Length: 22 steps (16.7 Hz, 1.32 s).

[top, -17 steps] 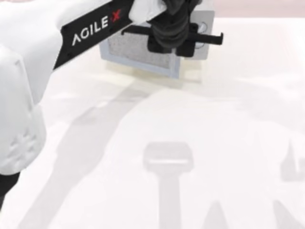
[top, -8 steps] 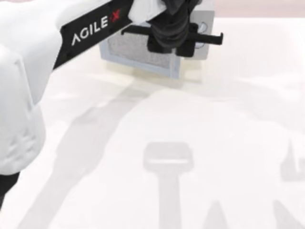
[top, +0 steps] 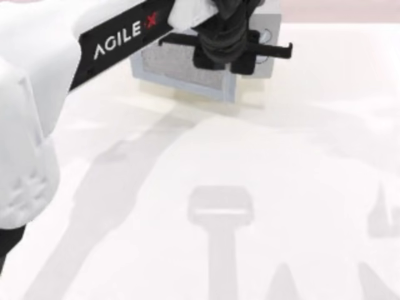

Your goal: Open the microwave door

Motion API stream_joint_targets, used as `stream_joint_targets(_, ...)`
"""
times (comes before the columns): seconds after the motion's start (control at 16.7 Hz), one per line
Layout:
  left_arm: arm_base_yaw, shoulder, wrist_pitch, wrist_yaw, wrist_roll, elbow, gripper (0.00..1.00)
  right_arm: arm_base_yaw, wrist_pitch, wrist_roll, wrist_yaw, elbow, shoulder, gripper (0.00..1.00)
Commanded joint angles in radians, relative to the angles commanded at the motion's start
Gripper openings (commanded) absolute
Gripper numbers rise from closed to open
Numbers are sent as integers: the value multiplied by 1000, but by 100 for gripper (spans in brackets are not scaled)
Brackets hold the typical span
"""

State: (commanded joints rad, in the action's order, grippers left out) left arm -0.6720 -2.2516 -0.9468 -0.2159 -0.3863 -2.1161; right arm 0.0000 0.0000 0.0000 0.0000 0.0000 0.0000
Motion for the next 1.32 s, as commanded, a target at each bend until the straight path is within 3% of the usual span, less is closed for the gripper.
stream_joint_targets(0.54, -7, -1, 3, 6, -2, 5, 0, 0, 0, 0, 0, 0, 0, 100)
stream_joint_targets(1.02, 15, 110, 90, 56, 106, 180, 0, 0, 0, 0, 0, 0, 0, 100)
stream_joint_targets(1.32, 16, 111, 91, 56, 108, 182, 0, 0, 0, 0, 0, 0, 0, 100)
